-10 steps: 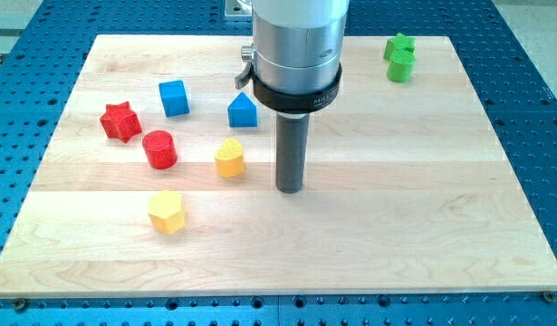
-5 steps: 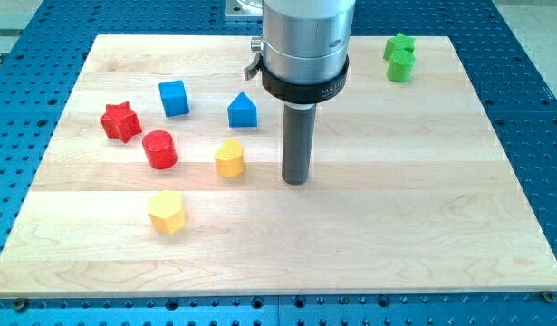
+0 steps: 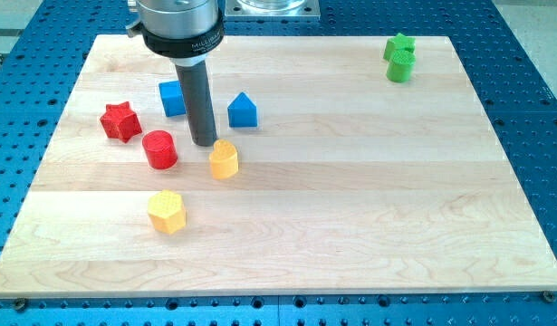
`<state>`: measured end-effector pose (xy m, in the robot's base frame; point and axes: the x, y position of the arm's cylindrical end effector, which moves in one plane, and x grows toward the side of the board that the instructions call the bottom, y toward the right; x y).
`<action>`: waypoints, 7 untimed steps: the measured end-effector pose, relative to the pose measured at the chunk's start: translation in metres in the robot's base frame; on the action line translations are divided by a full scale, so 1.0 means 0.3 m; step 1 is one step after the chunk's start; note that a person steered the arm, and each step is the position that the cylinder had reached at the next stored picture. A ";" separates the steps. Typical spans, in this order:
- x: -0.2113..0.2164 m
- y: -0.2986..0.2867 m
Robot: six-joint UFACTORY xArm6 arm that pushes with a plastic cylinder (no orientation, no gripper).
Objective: Slide the yellow hexagon diagonally top right to the yellow heart
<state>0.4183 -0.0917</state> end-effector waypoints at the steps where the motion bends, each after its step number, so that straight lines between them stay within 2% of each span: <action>1: -0.018 0.116; 2: -0.140 0.183; 3: -0.052 0.138; 4: 0.233 0.365; 5: 0.636 0.119; 6: 0.663 -0.209; 7: 0.585 -0.374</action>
<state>0.5938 -0.2038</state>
